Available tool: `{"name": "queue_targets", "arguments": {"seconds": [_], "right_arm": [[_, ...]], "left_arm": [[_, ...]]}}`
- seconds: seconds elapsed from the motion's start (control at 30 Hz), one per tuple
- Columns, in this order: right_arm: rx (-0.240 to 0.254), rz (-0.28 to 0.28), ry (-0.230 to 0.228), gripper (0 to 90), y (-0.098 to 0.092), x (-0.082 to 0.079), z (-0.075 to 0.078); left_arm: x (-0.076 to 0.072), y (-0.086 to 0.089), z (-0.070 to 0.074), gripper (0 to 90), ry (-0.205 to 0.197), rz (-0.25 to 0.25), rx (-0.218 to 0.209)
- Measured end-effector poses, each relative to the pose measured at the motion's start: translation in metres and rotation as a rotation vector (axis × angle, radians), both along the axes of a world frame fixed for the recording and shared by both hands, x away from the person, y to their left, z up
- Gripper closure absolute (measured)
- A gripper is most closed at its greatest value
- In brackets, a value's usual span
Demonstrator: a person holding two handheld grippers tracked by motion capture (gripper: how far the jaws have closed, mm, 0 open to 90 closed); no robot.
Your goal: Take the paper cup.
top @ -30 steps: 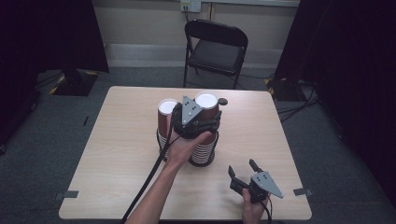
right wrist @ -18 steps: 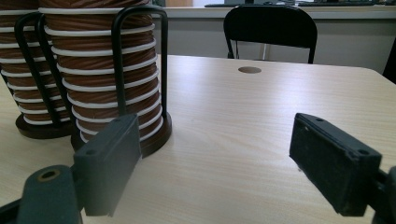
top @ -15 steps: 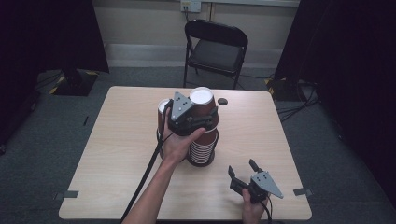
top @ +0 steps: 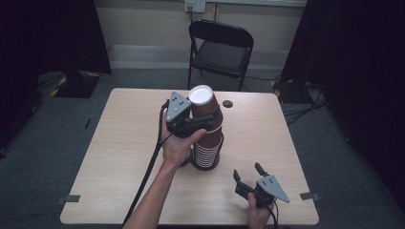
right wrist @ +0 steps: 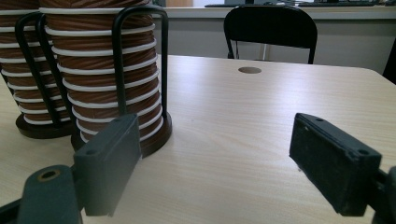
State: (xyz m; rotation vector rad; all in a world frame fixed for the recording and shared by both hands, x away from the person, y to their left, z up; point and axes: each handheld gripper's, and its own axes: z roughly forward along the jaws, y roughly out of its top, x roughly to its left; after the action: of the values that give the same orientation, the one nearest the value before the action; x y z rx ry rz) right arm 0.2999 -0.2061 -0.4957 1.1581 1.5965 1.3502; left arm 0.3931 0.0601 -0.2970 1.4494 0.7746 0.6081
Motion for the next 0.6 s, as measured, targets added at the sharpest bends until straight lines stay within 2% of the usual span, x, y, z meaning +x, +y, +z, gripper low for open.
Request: {"name": "queue_targets", "arguments": {"seconds": [0.1, 0.23, 0.47, 0.53, 0.6], "right_arm": [[0.0, 0.0, 0.001, 15.7, 0.0, 0.0, 0.0], [0.0, 0.0, 0.002, 15.7, 0.0, 0.0, 0.0], [-0.003, 0.003, 0.002, 15.8, 0.0, 0.0, 0.0], [0.0, 0.003, 0.003, 15.8, 0.0, 0.0, 0.0], [0.0, 0.002, 0.003, 15.8, 0.0, 0.0, 0.0]], "left_arm": [[-0.001, 0.002, 0.001, 18.5, -0.007, -0.007, -0.006], [-0.004, 0.006, 0.005, 18.5, -0.013, -0.009, -0.034], [-0.008, 0.016, 0.009, 18.5, -0.014, -0.007, -0.072], [-0.01, 0.021, 0.01, 18.5, -0.006, -0.022, -0.074], [-0.012, 0.025, 0.01, 18.5, -0.001, -0.029, -0.096]]}}
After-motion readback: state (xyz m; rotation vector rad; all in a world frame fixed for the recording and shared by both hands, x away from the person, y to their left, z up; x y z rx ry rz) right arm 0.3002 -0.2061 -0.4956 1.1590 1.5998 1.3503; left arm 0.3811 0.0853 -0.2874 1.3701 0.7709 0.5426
